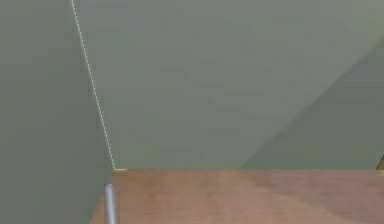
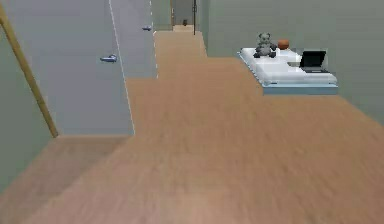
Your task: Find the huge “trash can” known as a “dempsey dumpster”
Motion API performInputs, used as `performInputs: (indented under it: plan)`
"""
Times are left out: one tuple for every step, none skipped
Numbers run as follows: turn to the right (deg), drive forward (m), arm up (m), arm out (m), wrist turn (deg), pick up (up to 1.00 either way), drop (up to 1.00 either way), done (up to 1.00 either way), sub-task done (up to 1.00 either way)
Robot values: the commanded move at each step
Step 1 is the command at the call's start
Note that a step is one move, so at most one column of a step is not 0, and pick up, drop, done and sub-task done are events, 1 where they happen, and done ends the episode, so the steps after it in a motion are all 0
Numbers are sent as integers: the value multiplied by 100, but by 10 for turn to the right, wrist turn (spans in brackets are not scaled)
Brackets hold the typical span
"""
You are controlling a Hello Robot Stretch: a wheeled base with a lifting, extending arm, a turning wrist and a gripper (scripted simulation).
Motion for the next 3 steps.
performInputs:
  plan:
    - [450, 0, 0, 0, 0, 0, 0, 0, 0]
    - [420, 0, 0, 0, 0, 0, 0, 0, 0]
    - [0, 100, 0, 0, 0, 0, 0, 0, 0]
